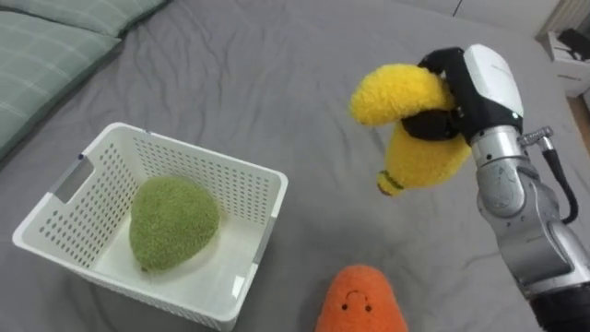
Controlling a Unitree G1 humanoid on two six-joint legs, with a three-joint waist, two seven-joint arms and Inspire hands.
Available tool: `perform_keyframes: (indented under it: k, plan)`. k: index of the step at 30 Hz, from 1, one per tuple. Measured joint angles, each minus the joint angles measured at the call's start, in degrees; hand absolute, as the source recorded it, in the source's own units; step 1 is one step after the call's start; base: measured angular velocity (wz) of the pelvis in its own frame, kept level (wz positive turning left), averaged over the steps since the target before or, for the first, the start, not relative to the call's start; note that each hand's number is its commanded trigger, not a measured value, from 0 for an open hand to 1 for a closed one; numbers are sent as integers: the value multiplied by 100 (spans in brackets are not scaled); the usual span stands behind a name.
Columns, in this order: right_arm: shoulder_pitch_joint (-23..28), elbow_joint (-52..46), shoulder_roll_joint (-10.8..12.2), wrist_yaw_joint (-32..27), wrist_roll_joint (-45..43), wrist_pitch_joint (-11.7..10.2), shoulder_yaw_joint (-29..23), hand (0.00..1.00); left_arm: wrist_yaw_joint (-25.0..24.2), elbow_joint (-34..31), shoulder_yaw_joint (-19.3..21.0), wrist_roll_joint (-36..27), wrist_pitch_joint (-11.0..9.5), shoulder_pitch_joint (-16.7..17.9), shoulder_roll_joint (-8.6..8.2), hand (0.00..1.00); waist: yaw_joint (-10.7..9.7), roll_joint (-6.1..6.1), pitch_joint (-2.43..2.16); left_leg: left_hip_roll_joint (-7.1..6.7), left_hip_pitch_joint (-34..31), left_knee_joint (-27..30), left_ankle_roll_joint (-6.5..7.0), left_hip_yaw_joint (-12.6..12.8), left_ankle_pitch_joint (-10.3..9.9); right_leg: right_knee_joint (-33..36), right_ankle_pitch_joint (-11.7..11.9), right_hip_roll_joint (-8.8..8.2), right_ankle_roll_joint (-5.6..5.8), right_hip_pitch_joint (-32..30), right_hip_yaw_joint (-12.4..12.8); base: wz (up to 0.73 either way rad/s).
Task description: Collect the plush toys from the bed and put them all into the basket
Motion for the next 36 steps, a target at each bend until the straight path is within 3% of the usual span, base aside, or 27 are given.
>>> perform_keyframes:
  k: [4,11,15,19,23,25,33,35,36]
  plan:
    - [-1,-142,235,357,25,8,5,100,0,-65,12,177,3,10,-2,0,45,14,9,-8,12,-10,1,-12,-18,1,-5,-4,7,29,-2,0]
    - [-15,-577,431,848,-47,150,168,100,137,-71,-8,223,12,-63,-99,0,231,11,21,-4,3,-11,2,-5,-17,5,-6,-7,8,15,-26,0]
    - [-14,-669,627,959,-95,230,479,100,156,-142,-60,366,13,-64,-113,0,346,-9,33,-5,-10,-21,2,-46,-18,2,-9,-8,11,14,-65,3]
    - [-25,-688,870,1182,-123,353,742,100,120,-172,-122,453,17,-148,-132,0,561,-19,30,-12,-35,-17,0,-98,-19,3,-10,-11,14,9,-117,6]
    - [-45,-689,962,1490,-123,376,1030,100,111,-165,-161,486,16,-199,-213,0,706,-15,33,-18,-34,-13,1,-146,-19,2,-10,-12,14,17,-118,5]
    - [-59,-691,1140,1626,-149,379,1124,100,103,-155,-176,479,16,-200,-234,0,791,-10,36,-16,-20,-33,0,-146,-18,-1,-11,-5,15,24,-97,0]
    - [-175,-766,1240,1818,-139,440,1514,100,99,-156,-191,567,27,-209,-233,0,942,9,53,-18,-21,-39,-3,-170,-22,-1,-17,-6,24,29,-136,1]
    - [-175,-766,1286,1821,-140,445,1533,73,99,-162,-208,596,55,-210,-231,0,951,-5,47,-23,-47,-32,-3,-205,-22,-1,-18,-8,25,22,-171,10]
    - [-176,-766,1306,1821,-139,446,1540,19,91,-168,-237,597,87,-219,-231,0,958,-18,43,-26,-68,-27,-4,-222,-22,-6,-18,-10,25,14,-187,9]
